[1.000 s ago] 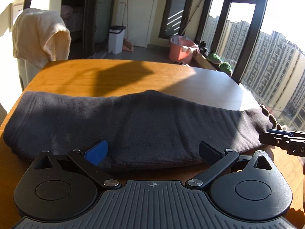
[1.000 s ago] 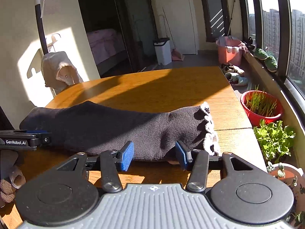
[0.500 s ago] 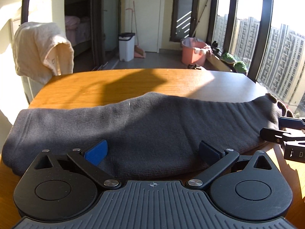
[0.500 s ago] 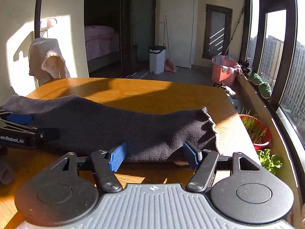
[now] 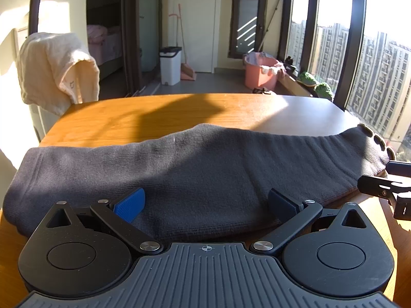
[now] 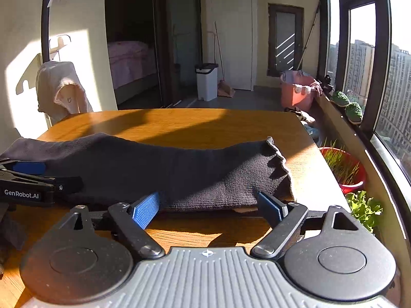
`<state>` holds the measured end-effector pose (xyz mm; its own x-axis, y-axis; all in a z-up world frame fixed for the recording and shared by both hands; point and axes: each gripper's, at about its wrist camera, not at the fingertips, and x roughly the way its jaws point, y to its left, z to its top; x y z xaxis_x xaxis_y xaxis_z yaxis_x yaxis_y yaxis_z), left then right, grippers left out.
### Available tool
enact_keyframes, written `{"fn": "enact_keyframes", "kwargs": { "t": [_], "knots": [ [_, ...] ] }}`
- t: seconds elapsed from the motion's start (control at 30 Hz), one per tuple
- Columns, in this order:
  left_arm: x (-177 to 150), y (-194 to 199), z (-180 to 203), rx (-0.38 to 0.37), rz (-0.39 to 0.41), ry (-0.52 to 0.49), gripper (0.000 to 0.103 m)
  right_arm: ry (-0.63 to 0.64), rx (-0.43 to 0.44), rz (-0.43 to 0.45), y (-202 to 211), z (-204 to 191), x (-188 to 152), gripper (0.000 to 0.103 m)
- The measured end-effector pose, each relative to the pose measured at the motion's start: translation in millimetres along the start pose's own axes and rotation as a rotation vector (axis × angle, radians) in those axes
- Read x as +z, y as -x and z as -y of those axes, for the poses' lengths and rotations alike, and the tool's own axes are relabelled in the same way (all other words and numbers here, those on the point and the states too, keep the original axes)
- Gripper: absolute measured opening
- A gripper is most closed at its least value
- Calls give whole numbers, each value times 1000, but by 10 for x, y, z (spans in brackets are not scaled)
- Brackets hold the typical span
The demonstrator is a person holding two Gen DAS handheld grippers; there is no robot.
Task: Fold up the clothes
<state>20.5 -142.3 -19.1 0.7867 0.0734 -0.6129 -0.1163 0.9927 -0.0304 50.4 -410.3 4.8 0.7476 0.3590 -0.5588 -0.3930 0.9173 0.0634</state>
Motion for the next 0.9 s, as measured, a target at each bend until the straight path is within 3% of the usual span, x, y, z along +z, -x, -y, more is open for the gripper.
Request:
{"fn": "enact_keyframes", "kwargs": {
  "t": [0.13,0.3,0.5,0.53,0.6,0.7,0.9],
  "knots": [
    [1,-1,10,0,1,-2,103,-105,2,-19,26,140,-41,89],
    [-3,8,-4,-8,5,2,103,-301,-38,51,129,454,-107,88],
    [5,14,-11,-10,4,2,103,-468,6,61,-29,806,-75,69],
    [5,16,-13,-11,4,3,103,-469,19,55,-71,835,-54,65],
    [9,12,-7,-11,-5,-8,103,-471,49,43,-151,890,-14,36],
    [20,6,10,-13,-25,-42,103,-444,76,54,-145,891,17,18],
    [-36,122,-109,-85,-50,-84,103,-273,46,70,204,665,-66,13]
  ]
}}
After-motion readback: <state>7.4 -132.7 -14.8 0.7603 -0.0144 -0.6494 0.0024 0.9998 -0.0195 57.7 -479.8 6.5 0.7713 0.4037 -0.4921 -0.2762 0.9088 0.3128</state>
